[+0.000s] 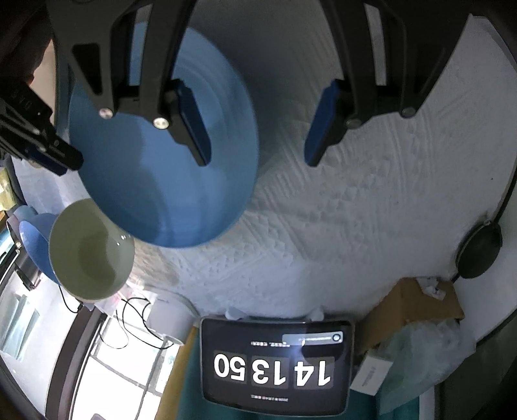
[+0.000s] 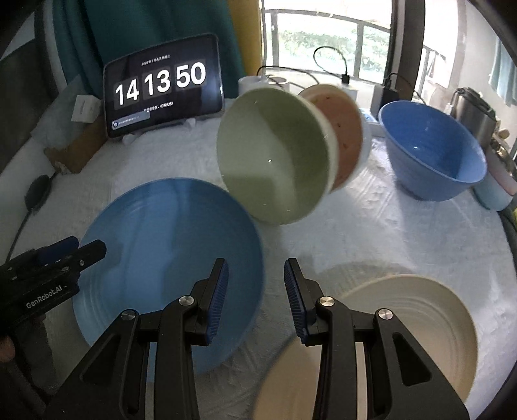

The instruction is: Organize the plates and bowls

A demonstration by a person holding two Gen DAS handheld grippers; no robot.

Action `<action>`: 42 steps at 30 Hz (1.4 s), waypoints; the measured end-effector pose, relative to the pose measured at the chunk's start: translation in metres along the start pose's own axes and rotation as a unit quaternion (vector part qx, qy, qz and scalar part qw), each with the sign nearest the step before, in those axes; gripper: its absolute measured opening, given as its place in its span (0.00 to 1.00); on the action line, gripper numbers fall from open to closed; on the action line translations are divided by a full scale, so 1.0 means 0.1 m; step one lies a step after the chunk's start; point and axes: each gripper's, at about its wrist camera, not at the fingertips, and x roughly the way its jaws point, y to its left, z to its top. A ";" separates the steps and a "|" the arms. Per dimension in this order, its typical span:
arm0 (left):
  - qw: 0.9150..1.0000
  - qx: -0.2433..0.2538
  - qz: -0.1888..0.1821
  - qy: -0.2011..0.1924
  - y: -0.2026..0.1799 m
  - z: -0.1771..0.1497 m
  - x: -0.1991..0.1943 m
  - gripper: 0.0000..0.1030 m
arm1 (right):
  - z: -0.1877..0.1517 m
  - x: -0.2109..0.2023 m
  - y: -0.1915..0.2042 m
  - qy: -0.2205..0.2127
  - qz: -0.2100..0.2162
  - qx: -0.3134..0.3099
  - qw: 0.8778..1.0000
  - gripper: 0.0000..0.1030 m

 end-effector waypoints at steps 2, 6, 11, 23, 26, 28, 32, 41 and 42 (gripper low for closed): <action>1.000 -0.001 0.001 0.003 0.02 0.00 0.03 0.60 | 0.01 0.05 0.01 0.006 -0.001 0.001 1.000 0.37; 1.000 0.005 0.002 0.004 0.01 -0.02 0.06 0.60 | 0.02 0.11 0.01 0.020 -0.005 0.005 1.000 0.37; 1.000 0.021 0.009 -0.001 -0.06 -0.03 0.08 0.60 | 0.02 0.18 0.00 0.038 -0.001 0.006 0.999 0.37; 0.999 0.049 -0.013 -0.004 -0.20 -0.07 0.07 0.47 | 0.02 0.23 0.12 0.057 -0.004 -0.025 0.998 0.27; 0.999 0.046 -0.011 -0.006 -0.20 -0.08 0.05 0.46 | 0.01 0.21 0.13 0.054 -0.009 -0.028 0.998 0.24; 0.999 0.044 -0.013 -0.005 -0.18 -0.09 0.04 0.44 | 0.01 0.19 0.12 0.052 -0.009 -0.026 0.998 0.22; 0.999 0.042 -0.016 -0.007 -0.15 -0.10 0.00 0.43 | 0.01 0.12 0.10 0.041 0.000 -0.014 0.999 0.19; 0.999 0.044 -0.019 -0.020 -0.19 -0.11 -0.15 0.43 | 0.00 -0.10 0.05 0.022 0.009 -0.002 1.000 0.19; 0.999 0.044 -0.020 -0.021 -0.19 -0.12 -0.17 0.43 | -0.01 -0.14 0.04 0.020 0.010 -0.001 1.000 0.19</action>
